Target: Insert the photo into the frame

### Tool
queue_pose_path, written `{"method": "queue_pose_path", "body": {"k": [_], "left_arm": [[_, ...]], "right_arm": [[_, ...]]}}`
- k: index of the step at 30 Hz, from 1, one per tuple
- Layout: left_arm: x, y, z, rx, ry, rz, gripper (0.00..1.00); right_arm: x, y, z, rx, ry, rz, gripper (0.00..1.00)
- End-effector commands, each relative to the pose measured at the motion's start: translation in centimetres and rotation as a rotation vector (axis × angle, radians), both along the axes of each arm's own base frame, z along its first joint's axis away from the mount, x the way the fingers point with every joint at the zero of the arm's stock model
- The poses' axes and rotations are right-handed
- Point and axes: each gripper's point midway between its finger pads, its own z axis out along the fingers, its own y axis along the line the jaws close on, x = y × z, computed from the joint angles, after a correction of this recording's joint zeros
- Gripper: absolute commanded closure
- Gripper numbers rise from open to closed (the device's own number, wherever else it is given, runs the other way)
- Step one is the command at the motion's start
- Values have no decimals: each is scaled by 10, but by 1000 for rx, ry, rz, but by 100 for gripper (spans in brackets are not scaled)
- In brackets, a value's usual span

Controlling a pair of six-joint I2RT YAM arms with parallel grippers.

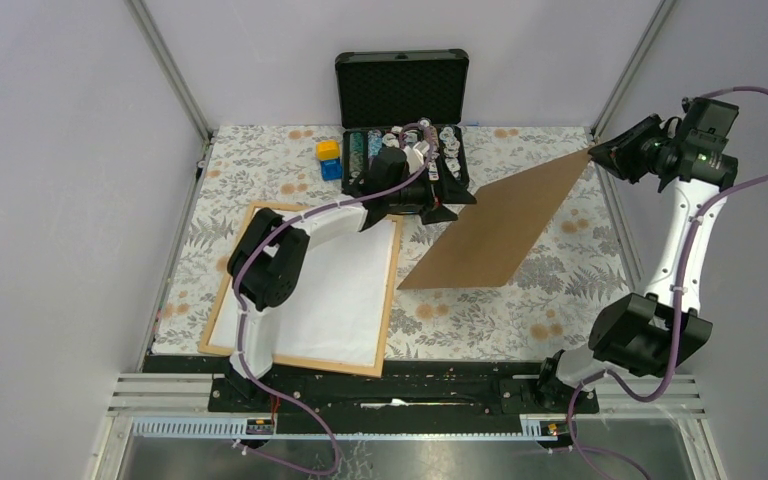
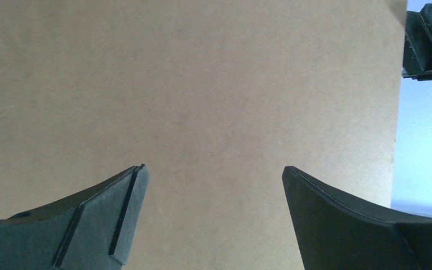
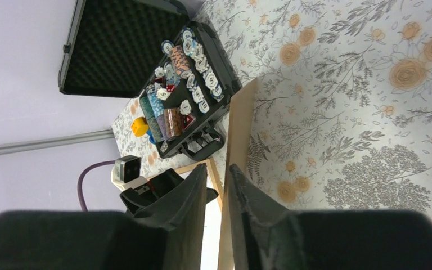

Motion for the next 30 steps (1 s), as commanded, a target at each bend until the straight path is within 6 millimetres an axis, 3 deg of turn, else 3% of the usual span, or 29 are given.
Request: {"method": "queue_pose_path", "body": {"k": [1, 9, 13, 15, 16, 21, 23, 27, 30], "left_arm": [[-9, -9, 2, -96, 5, -45, 1], [-12, -8, -10, -100, 23, -43, 1], [-13, -6, -20, -65, 15, -43, 1], [-12, -3, -29, -13, -9, -36, 1], [-11, -1, -34, 21, -28, -33, 1], [-1, 10, -67, 242, -107, -18, 1], [-2, 12, -80, 300, -114, -20, 1], [-7, 16, -103, 375, -117, -17, 1], [-6, 21, -116, 431, -130, -13, 1]], "right_arm": [[3, 21, 26, 28, -131, 14, 67], [3, 60, -3, 18, -80, 56, 59], [2, 43, -21, -123, -45, 47, 42], [-1, 23, -47, -233, 23, 33, 27], [-5, 15, -59, -259, 64, 30, 25], [-25, -19, -123, -159, 142, -47, 9], [-32, -33, -138, -104, 126, -110, 4], [-50, -28, -160, -35, 155, -159, 3], [-75, -21, -194, -29, 215, -206, 0]]}}
